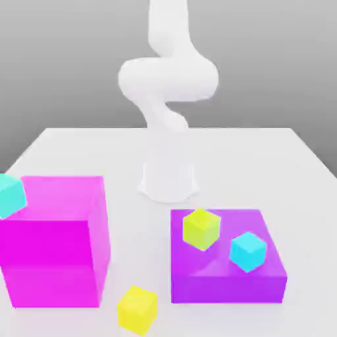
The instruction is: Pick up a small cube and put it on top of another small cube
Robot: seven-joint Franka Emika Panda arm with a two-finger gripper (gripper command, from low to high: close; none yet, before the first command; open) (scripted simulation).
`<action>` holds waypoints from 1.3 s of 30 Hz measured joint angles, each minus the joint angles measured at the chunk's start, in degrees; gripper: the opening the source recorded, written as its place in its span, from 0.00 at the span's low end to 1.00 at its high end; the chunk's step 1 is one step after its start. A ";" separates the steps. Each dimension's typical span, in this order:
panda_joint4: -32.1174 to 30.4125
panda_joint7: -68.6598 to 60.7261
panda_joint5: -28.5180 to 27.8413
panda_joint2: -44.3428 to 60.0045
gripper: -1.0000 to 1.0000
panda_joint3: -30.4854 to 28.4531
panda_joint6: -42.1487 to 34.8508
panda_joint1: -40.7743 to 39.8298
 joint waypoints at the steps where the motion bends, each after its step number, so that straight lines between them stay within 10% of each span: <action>1: -0.44 -2.51 0.18 1.95 0.50 -1.08 0.82 0.98; 19: -7.65 -48.07 8.32 34.70 0.50 -15.18 14.38 12.11; 34: -10.22 -76.62 14.60 62.43 0.50 -9.58 29.63 5.47; 35: -9.90 -77.33 15.51 64.02 0.00 -8.49 30.87 4.57; 39: -9.90 -77.33 15.50 64.02 0.00 -8.49 30.74 4.57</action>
